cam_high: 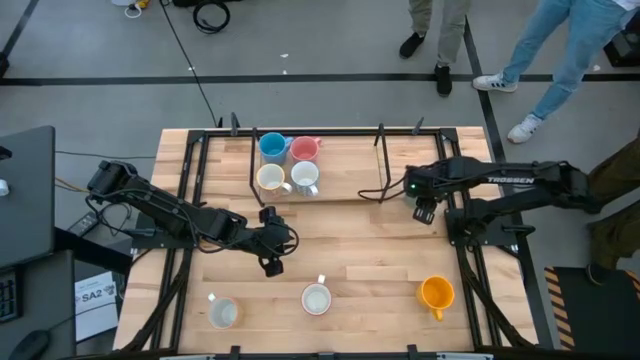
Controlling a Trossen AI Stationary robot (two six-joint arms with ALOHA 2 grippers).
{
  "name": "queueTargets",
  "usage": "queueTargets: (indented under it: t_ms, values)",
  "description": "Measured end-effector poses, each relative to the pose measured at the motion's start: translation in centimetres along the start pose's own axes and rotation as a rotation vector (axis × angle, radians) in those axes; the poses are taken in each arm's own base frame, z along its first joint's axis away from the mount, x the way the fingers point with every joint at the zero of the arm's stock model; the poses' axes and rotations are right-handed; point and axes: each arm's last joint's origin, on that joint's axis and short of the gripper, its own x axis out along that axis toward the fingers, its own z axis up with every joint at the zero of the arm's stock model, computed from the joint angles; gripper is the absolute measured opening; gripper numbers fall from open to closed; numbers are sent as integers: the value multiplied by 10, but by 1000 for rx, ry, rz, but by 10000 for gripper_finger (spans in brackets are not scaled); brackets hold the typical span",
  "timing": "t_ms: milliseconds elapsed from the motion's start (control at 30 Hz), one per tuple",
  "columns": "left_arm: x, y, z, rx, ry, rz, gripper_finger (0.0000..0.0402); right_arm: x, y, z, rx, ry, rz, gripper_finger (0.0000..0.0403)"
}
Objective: Place coffee mugs
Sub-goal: Put the green mug on the shelf
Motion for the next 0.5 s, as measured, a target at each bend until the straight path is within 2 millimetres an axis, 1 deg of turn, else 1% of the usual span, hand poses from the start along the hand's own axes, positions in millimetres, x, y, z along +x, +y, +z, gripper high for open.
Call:
queueTargets:
  t_ms: [333,433,500]
  values:
    - [0,0,0,0,0,0,96,14,2,8,-2,93,-19,132]
    - [0,0,0,0,0,0,96,18,2,10,1,120,-25,114]
    - [0,0,0,0,0,0,96,20,2,12,2,133,-27,93]
